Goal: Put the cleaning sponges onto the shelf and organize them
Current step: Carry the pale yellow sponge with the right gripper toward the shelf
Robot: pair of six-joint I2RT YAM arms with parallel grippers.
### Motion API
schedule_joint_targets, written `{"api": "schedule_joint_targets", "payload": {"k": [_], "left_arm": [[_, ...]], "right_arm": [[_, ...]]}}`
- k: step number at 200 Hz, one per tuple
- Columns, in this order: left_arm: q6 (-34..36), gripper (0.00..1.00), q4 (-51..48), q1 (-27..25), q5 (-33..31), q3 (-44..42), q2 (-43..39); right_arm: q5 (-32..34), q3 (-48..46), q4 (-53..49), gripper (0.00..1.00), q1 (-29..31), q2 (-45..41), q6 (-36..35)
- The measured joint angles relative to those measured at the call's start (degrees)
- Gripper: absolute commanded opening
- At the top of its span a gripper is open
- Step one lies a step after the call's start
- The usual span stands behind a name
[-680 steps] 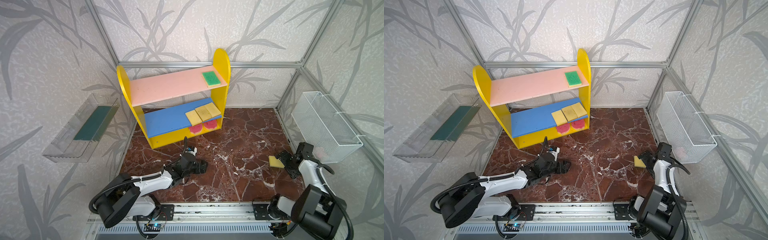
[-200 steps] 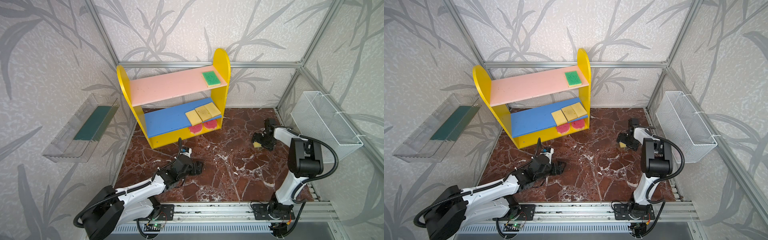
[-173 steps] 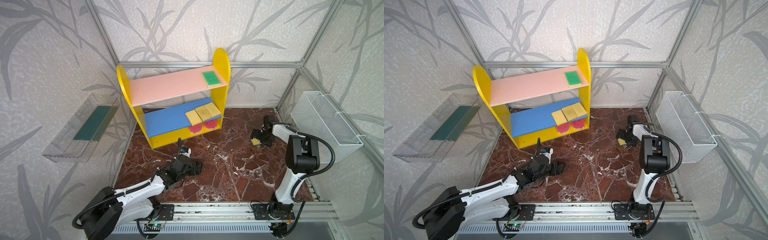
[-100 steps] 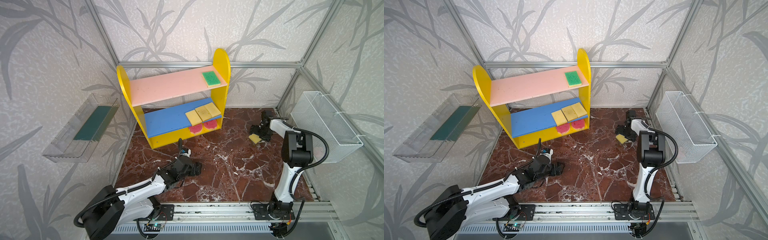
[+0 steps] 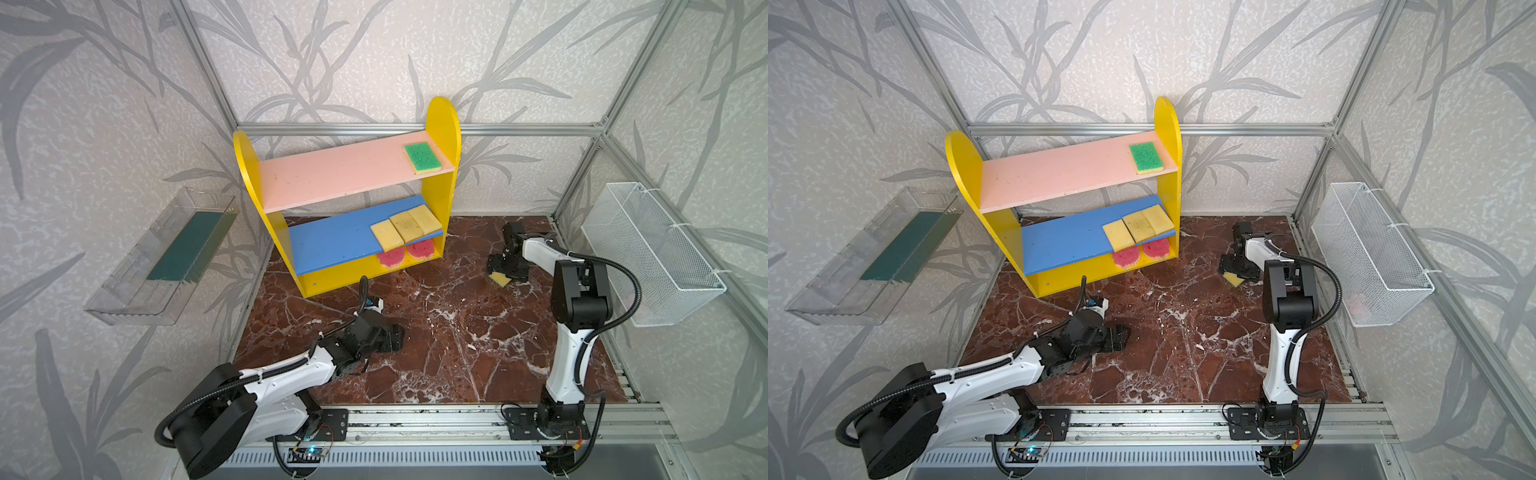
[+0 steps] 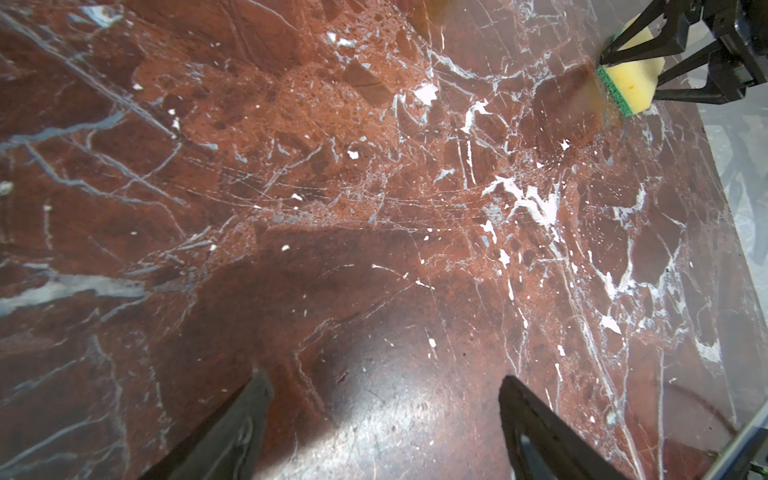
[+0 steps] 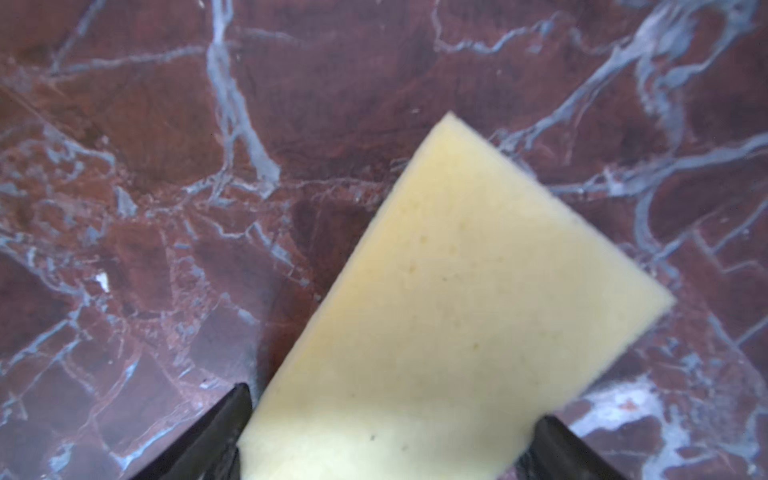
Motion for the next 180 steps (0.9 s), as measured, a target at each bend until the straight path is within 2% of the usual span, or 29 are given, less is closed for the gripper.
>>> {"api": "schedule_joint_targets", "payload": {"k": [46, 120, 156, 180], "left_arm": [[-0.1, 0.88, 0.4, 0.0, 0.8, 0.1, 0.0], [-1.0, 0.88, 2.4, 0.0, 2.3, 0.1, 1.9], [-1.0, 0.88, 2.8, 0.0, 2.5, 0.1, 2.4], [-1.1, 0.88, 3.0, 0.0, 2.5, 0.1, 2.5]], "right_arm": [[2.7, -6.9, -0.3, 0.97, 0.8, -5.1, -1.1], [4.0, -11.6, -1.2, 1.00, 0.8, -8.6, -1.1], [2.1, -11.8, -0.6, 0.90, 0.5, -8.9, 1.2], [0.6, -12.5, 0.2, 0.89, 0.2, -8.9, 3.1]]}}
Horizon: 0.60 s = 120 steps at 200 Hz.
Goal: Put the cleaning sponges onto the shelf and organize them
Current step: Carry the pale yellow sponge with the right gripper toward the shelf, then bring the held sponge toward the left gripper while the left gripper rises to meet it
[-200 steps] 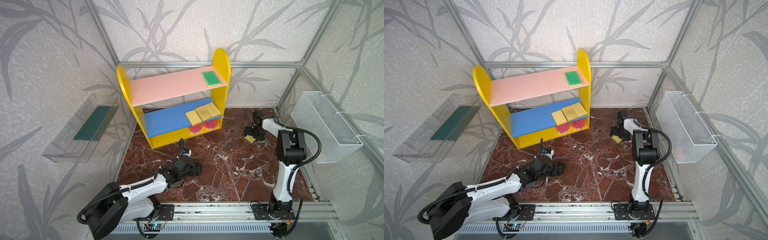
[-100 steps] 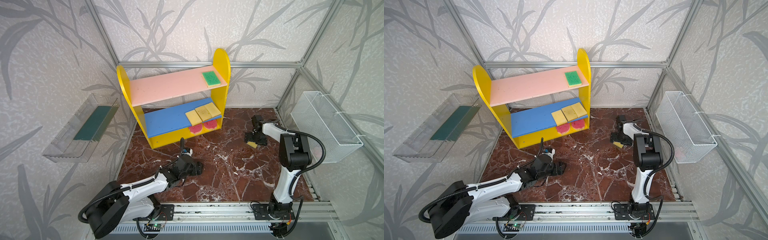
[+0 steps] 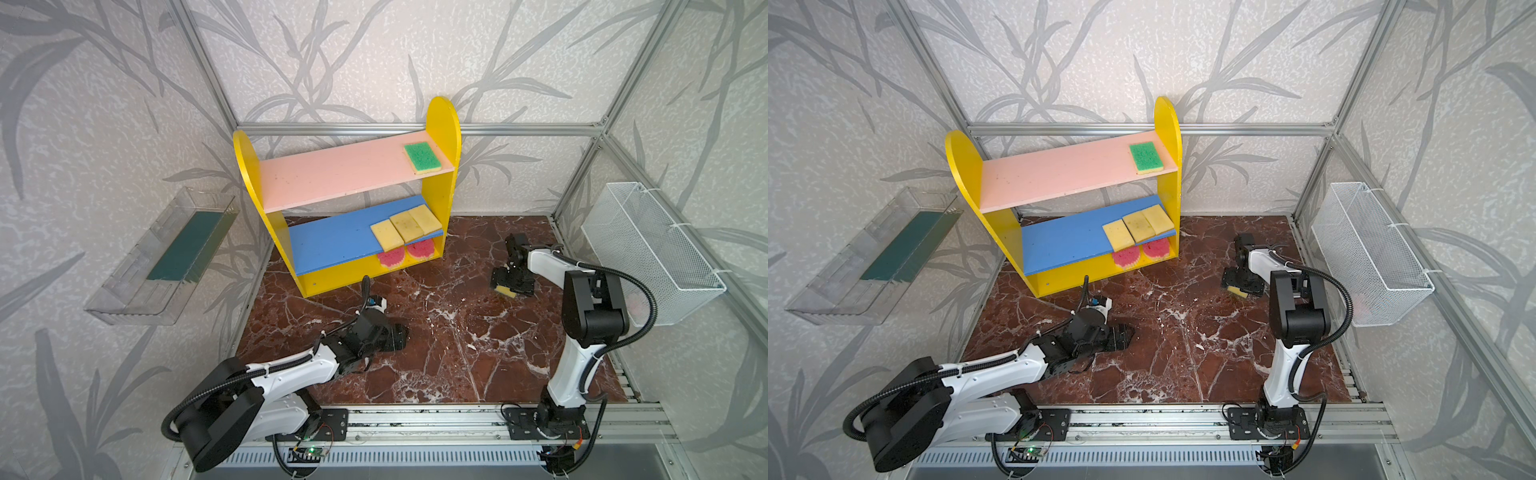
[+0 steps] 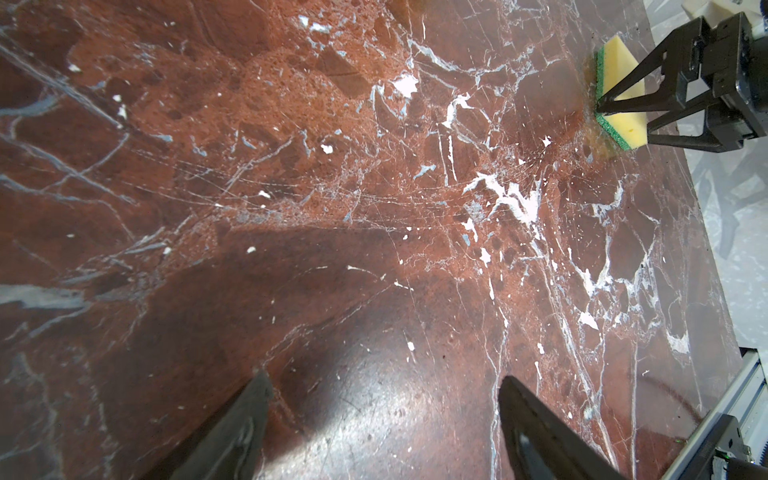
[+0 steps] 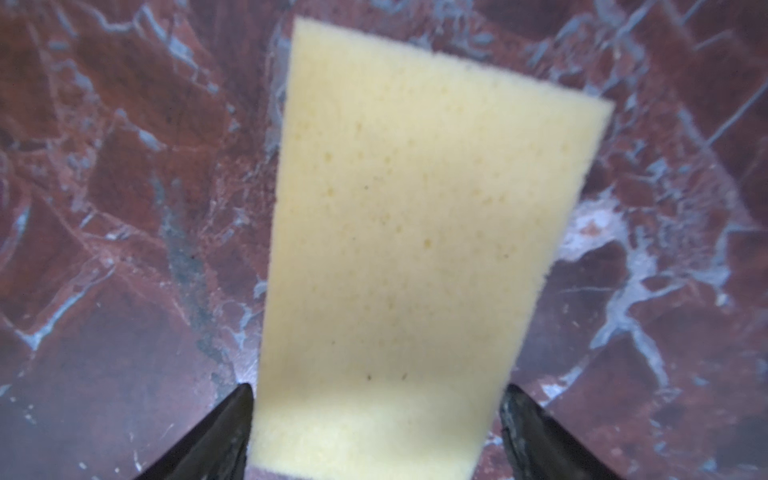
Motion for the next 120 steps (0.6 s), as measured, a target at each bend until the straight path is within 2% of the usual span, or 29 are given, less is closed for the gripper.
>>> {"api": "schedule_joint_targets", "payload": {"k": [120], "left_arm": [[0.0, 0.88, 0.8, 0.0, 0.0, 0.0, 0.5]], "right_arm": [[0.0, -5.5, 3.3, 0.87, -0.2, -3.1, 3.0]]}}
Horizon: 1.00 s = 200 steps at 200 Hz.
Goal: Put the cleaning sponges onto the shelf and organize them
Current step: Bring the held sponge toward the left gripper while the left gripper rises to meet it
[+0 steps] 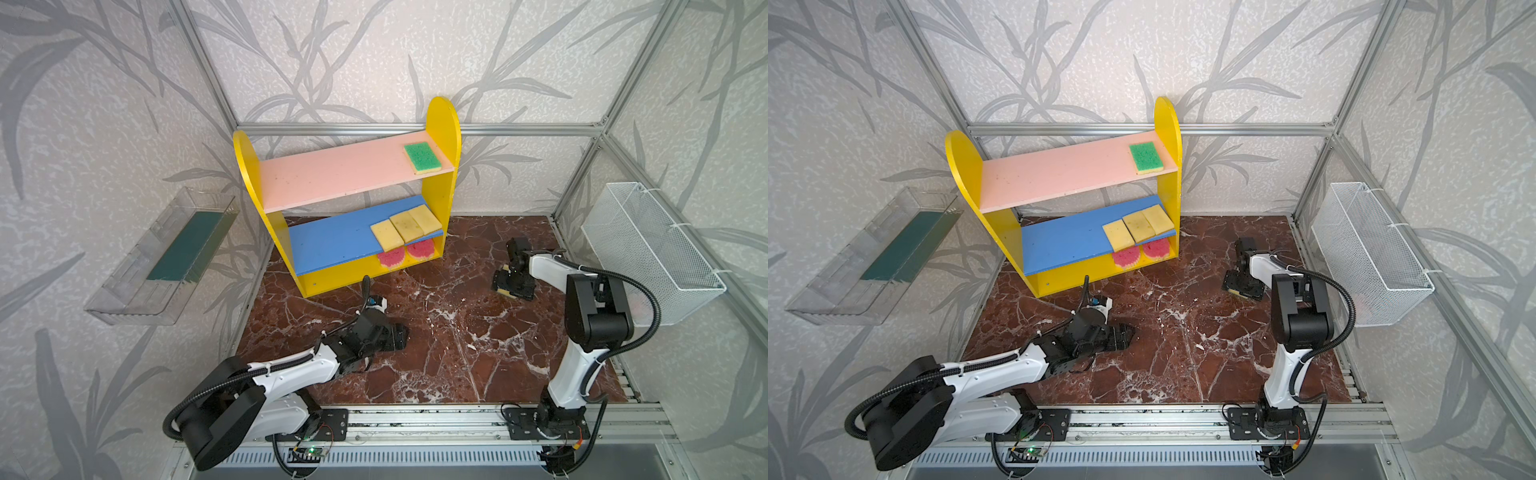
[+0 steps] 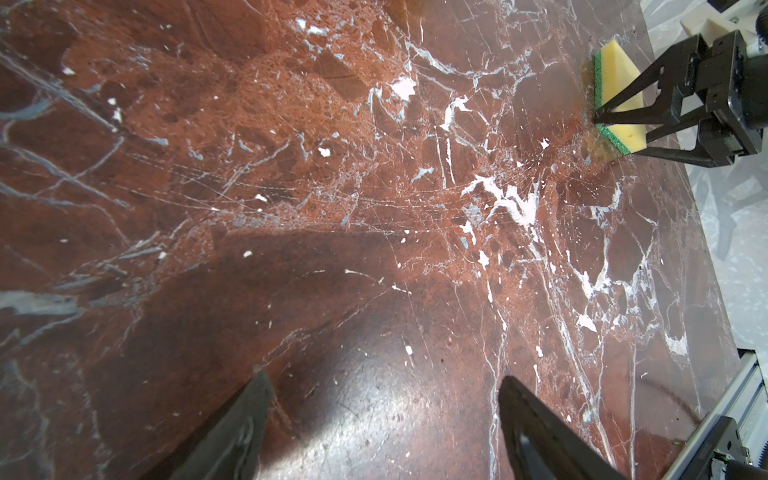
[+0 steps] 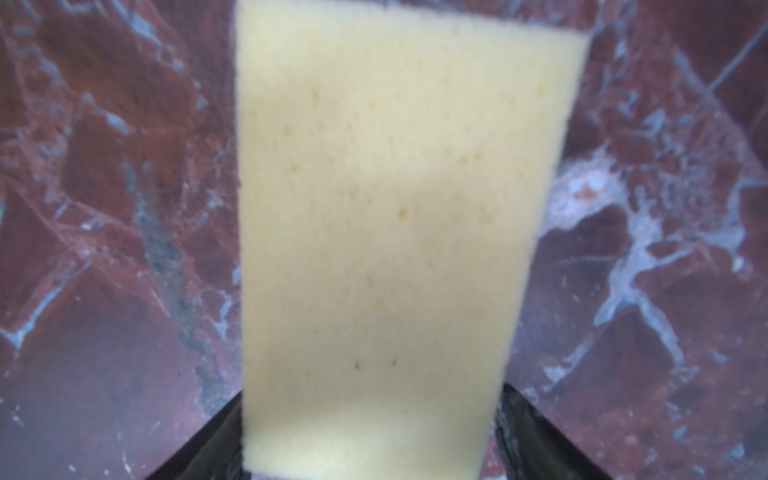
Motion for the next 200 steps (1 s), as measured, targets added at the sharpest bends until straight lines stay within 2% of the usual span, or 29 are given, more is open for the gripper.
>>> {"api": "schedule_joint_targets", "payload": {"k": [69, 112, 133, 167, 200], "left_arm": [[0.0, 0.88, 0.0, 0.0, 0.2, 0.0, 0.0], [0.0, 0.88, 0.0, 0.0, 0.2, 0.0, -0.1], [0.0, 0.88, 0.0, 0.0, 0.2, 0.0, -0.1], [0.0, 0.88, -0.2, 0.0, 0.2, 0.0, -0.1], [0.2, 0.88, -1.7, 0.0, -0.3, 0.1, -1.2]], "right_arm": [[0.4, -2.4, 0.0, 0.84, -0.9, -1.9, -1.0], [0.0, -2.3, 0.0, 0.67, -0.9, -1.9, -1.4], [-0.6, -2.2, 0.1, 0.63, -0.9, -1.9, -1.4], [-1.8, -3.5, 2.1, 0.61, -0.9, -2.6, -1.3], [-5.5, -7.6, 4.2, 0.61, -0.4, -6.8, -1.3]]}}
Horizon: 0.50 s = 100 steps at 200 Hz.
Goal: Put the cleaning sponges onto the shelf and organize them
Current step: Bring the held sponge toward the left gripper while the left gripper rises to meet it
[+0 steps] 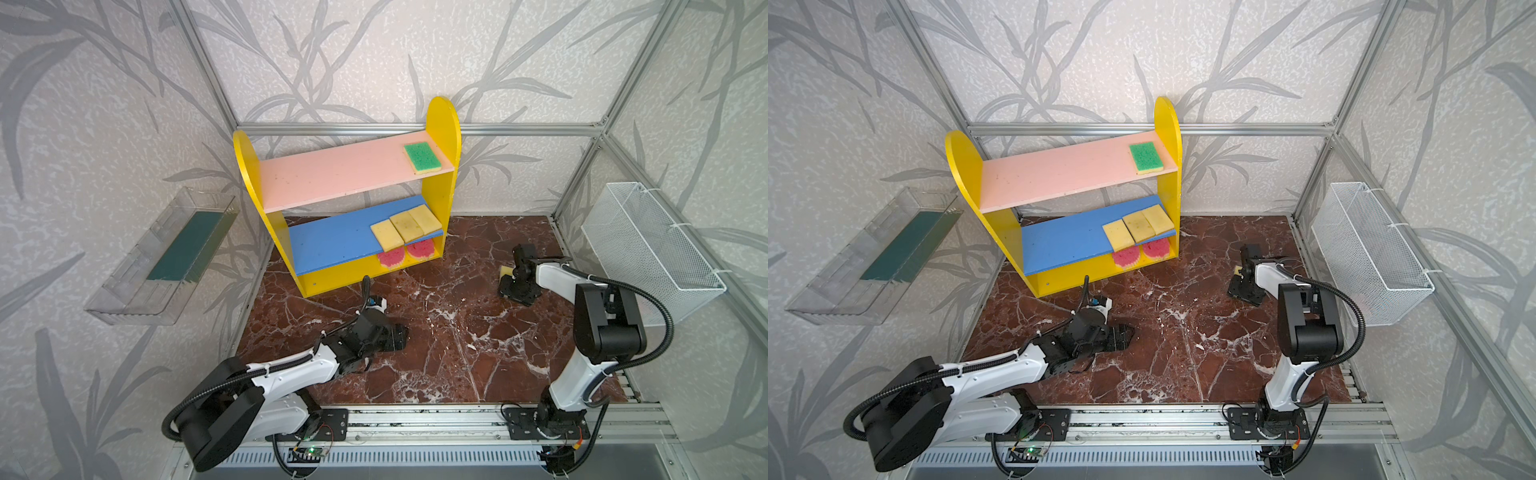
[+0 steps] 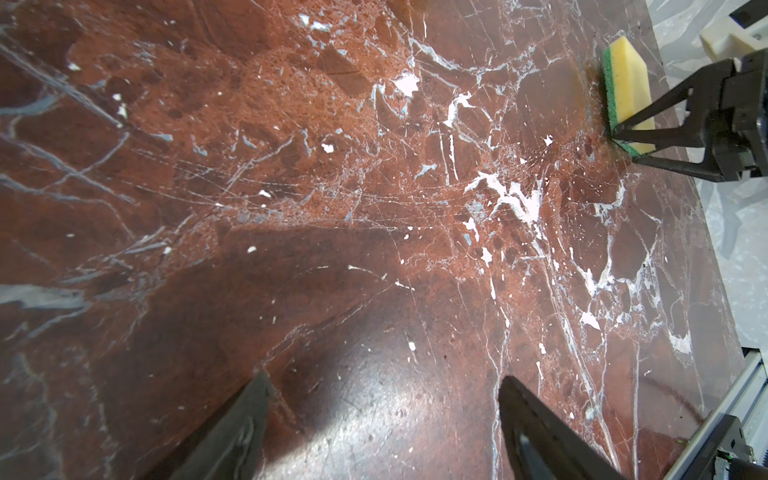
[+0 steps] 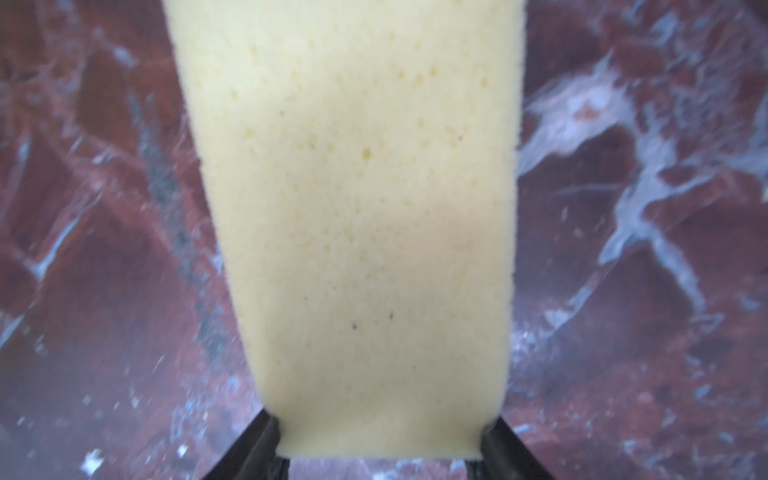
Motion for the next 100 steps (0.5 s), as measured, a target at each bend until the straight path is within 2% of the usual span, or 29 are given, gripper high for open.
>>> {"api": "schedule_joint_targets", "payload": {"k": [74, 100], "left_arm": [[1.0, 0.89, -5.2, 1.2, -2.5, 3.7, -7.3], [1.3, 0.95, -7.1, 2.8, -2.5, 5.1, -8.7]], "right_arm": [[-12.4, -6.7, 4.5, 0.61, 11.9, -13.6, -2.4], [-16.3, -8.9, 5.1, 0.61, 17.0, -17.4, -3.8]]}}
